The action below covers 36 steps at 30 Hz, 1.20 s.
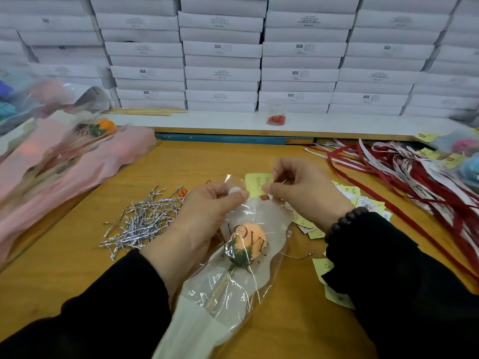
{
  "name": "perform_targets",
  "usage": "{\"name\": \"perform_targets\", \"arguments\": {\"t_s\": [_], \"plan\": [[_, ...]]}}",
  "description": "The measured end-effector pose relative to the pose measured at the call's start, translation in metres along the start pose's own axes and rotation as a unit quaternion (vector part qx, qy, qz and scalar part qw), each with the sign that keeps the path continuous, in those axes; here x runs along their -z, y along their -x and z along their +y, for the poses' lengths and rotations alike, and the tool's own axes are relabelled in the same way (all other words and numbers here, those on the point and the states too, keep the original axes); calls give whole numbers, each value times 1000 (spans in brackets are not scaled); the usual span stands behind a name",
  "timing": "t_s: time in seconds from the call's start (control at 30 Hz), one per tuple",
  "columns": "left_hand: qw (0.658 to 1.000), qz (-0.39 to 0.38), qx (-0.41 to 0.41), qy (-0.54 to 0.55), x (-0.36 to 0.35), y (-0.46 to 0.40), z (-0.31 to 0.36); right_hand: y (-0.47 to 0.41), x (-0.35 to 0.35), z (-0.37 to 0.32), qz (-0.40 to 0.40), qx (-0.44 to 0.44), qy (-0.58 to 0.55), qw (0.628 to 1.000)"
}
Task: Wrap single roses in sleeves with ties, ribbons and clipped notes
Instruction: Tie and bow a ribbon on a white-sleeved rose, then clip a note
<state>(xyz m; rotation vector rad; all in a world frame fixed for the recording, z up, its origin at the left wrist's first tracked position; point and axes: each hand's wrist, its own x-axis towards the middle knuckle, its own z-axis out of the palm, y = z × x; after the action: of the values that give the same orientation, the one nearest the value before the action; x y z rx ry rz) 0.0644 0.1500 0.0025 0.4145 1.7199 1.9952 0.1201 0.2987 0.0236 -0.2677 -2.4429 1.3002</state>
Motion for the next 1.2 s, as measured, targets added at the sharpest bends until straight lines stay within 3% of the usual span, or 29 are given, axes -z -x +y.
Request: {"name": "perform_targets", "arguments": {"t_s": [0.1,0.5,0.73,0.93,1.2], "plan": [[1000,-13,-9,0,0,-1,-2,1,0,-2,4,29,-38,999],[999,-35,-29,-20,-1,0,-5,0,-9,1,-17,53,15,998],[998,-58,-29,-3,-1,0,-5,0,-9,4,-25,-29,-41,998],[995,-96,-11,-11,1,0,-5,2,-13,5,-5,-20,-91,996],[999,-5,-38,-19,-1,-2,-6,3,-21,3,3,28,-66,997]]}}
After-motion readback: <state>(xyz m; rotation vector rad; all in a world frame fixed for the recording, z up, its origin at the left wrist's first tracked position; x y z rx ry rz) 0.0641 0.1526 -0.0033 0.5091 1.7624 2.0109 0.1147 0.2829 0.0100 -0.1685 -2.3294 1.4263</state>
